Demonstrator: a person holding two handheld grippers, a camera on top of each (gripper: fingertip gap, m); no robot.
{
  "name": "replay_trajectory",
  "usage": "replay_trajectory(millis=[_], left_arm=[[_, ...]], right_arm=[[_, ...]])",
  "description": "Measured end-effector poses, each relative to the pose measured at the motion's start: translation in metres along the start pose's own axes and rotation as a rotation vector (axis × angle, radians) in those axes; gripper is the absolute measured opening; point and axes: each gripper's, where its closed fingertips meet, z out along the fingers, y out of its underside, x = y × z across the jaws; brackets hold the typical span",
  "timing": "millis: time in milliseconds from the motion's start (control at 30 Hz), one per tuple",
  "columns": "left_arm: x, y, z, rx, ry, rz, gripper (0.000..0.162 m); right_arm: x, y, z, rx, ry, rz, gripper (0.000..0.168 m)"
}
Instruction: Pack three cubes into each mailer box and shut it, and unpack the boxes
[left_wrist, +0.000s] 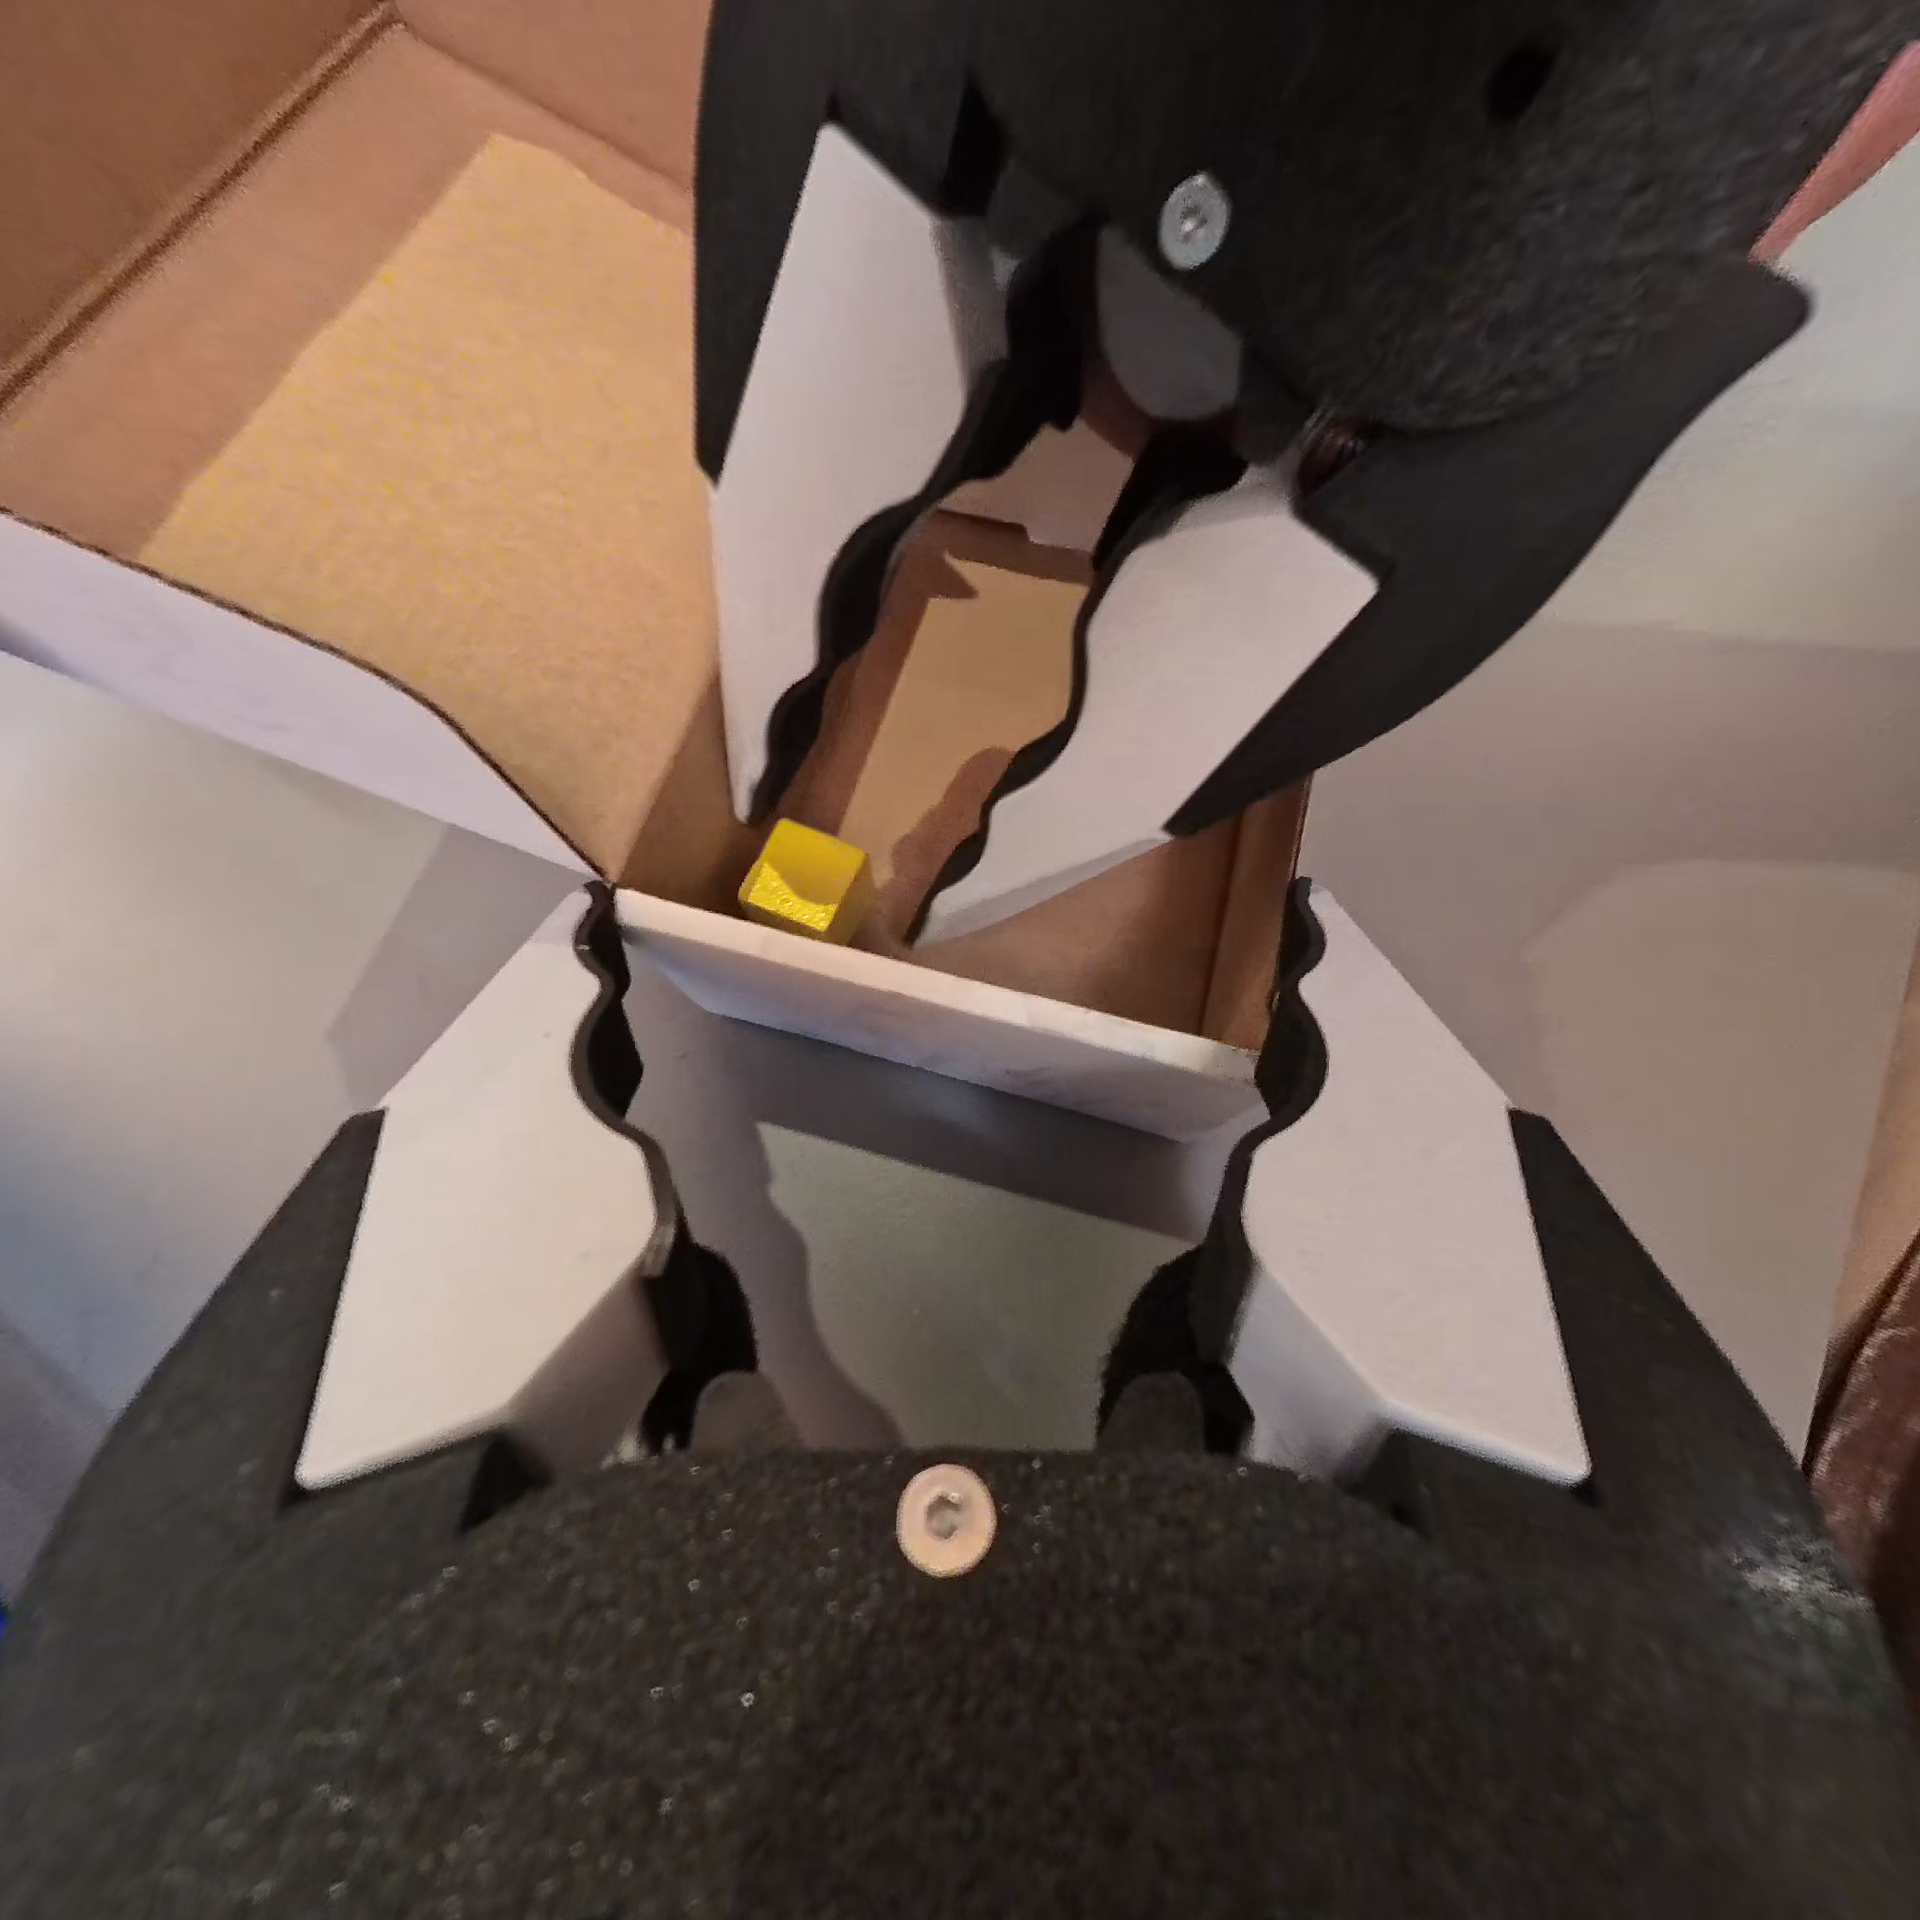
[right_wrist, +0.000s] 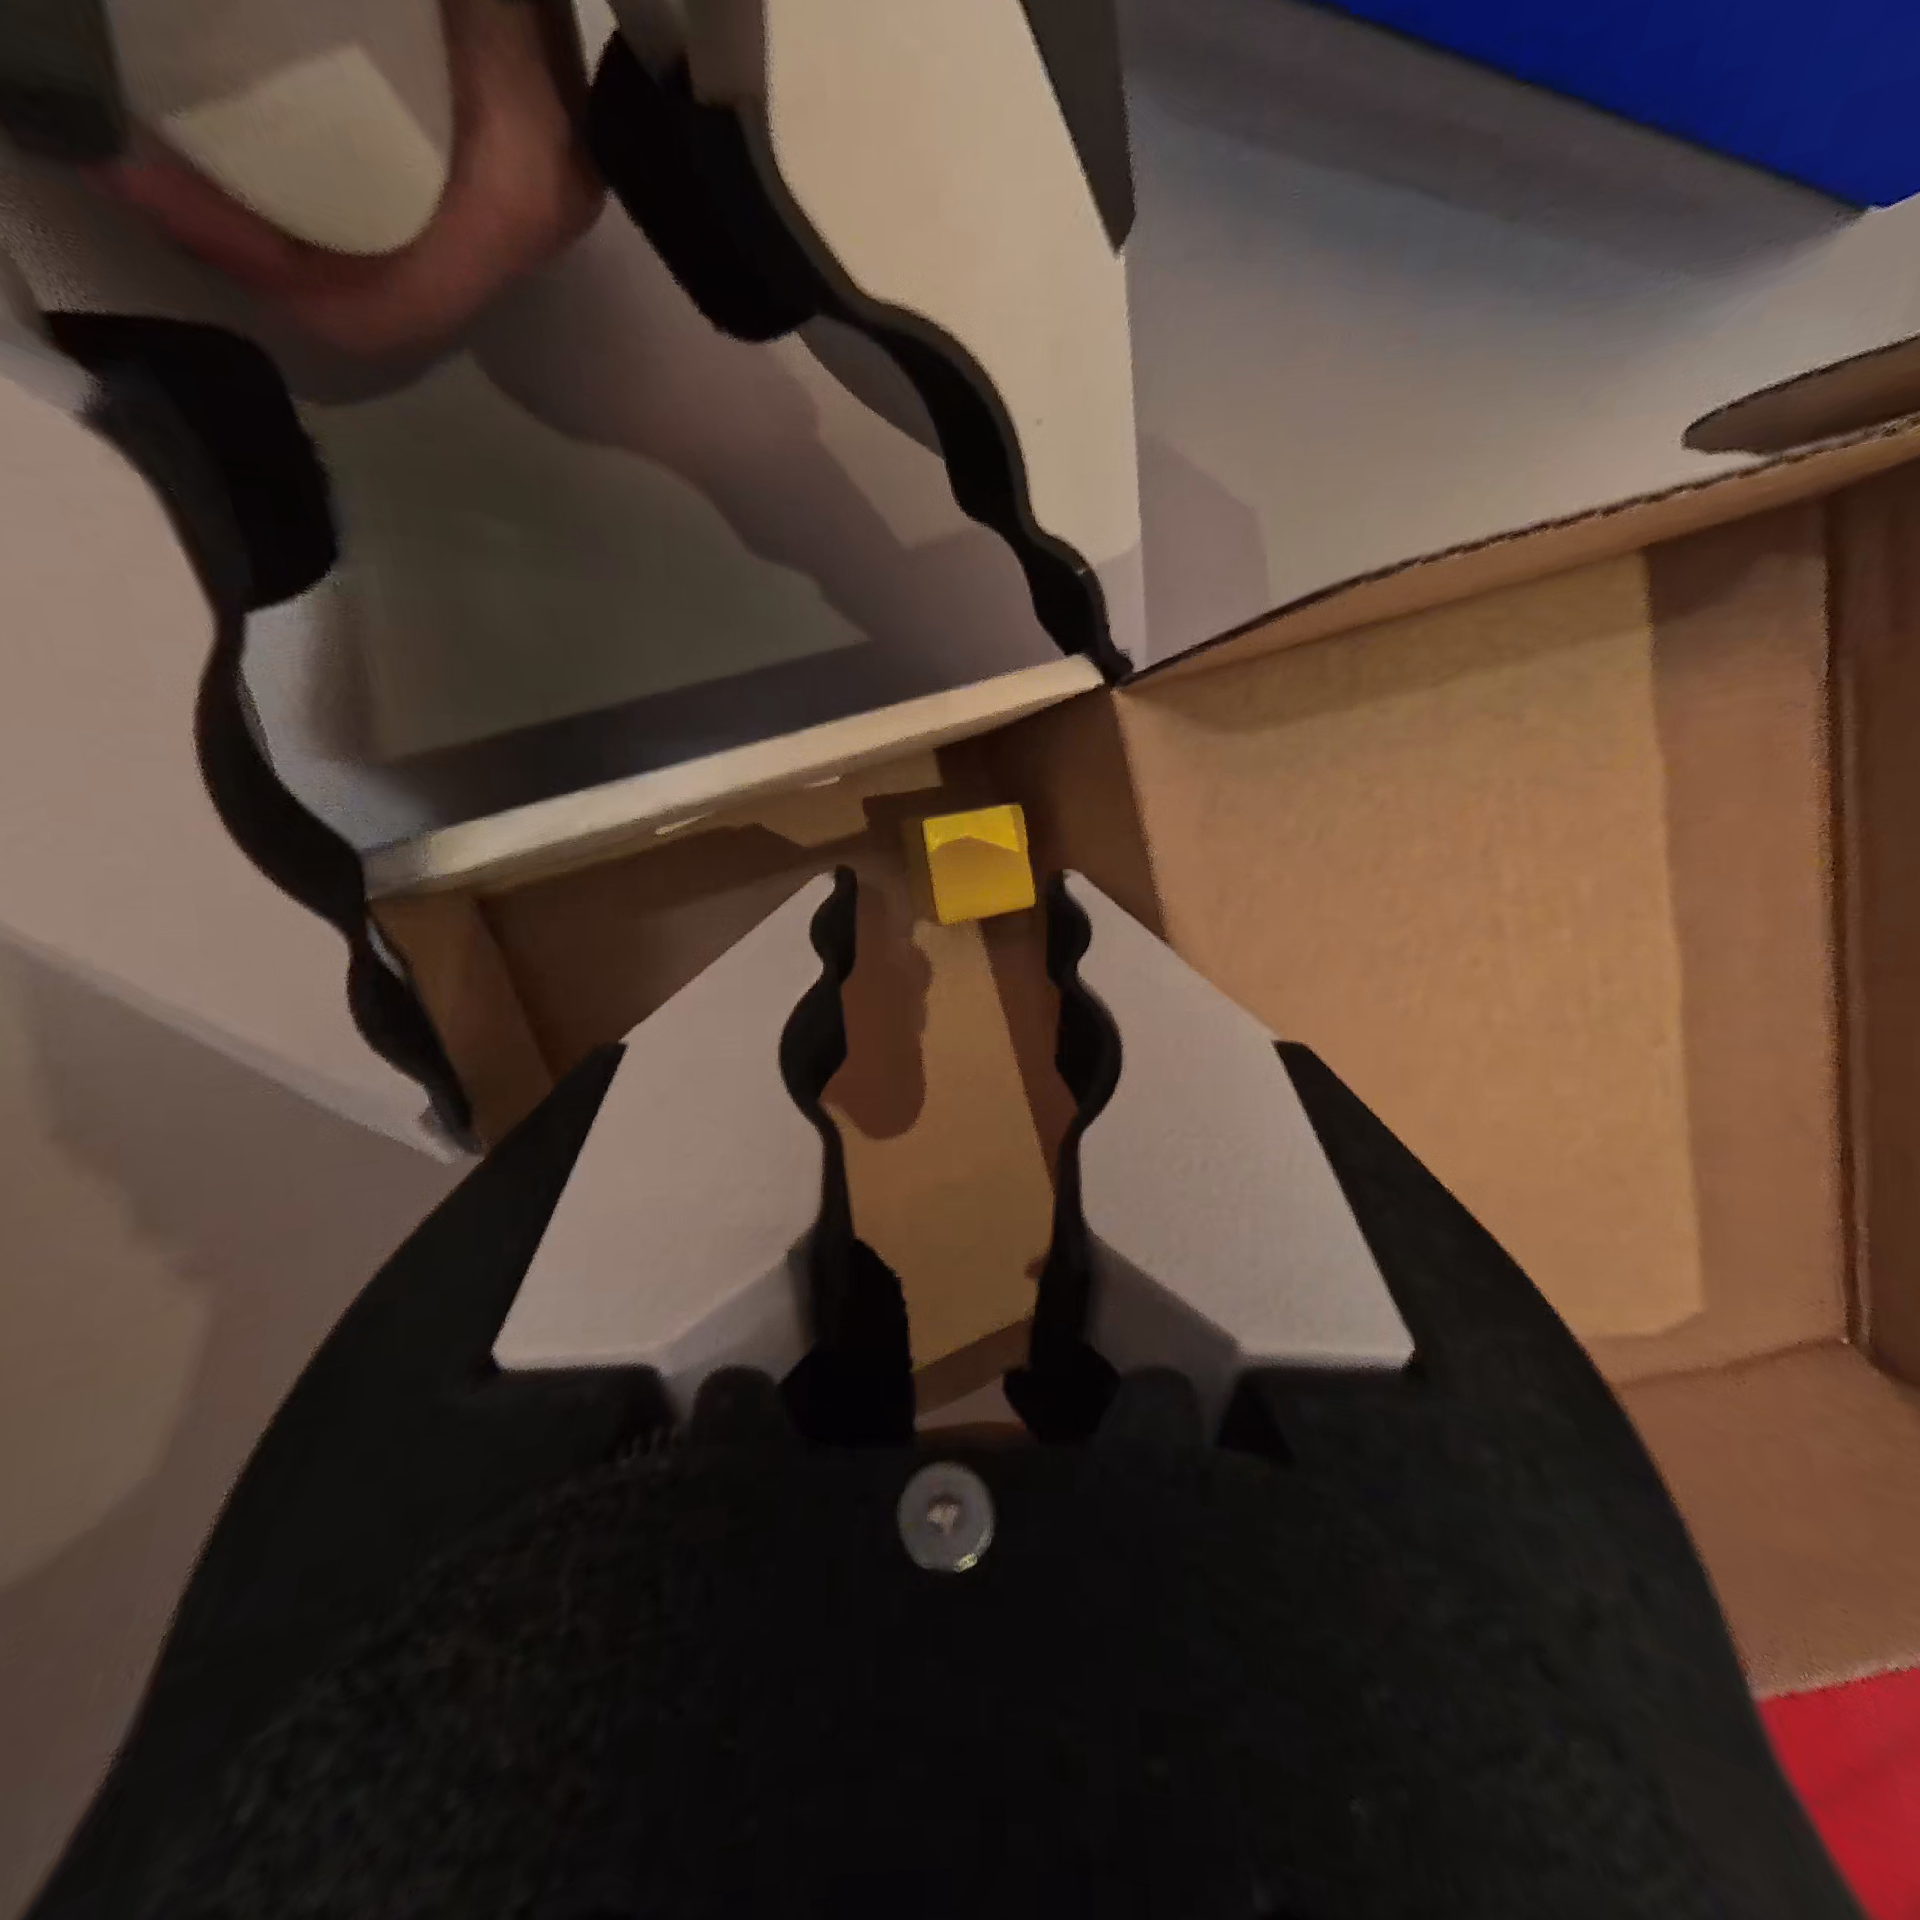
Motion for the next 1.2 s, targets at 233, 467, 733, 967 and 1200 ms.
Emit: replay_trajectory(millis=[233,467,733,967,1200], left_arm=[[0.000,0.000,0.000,0.005,0.007,-0.010,0.121],[0.000,0.000,0.000,0.008,0.002,-0.005,0.121],[0.001,0.000,-0.001,0.008,0.002,0.004,0.121],[0.001,0.000,0.000,0.003,0.003,0.001,0.121],[0.001,0.001,0.000,-0.002,-0.005,0.002,0.121]], right_arm=[[-0.002,0.002,0.011,-0.029,-0.014,-0.026,0.028],[-0.004,-0.004,-0.013,0.085,-0.074,0.051,0.023],[0.130,0.064,-0.187,0.343,0.325,0.497,0.022],[0.187,0.251,-0.168,-0.002,0.334,1.007,0.022],[0.154,0.302,-0.101,-0.393,0.123,0.920,0.022]])
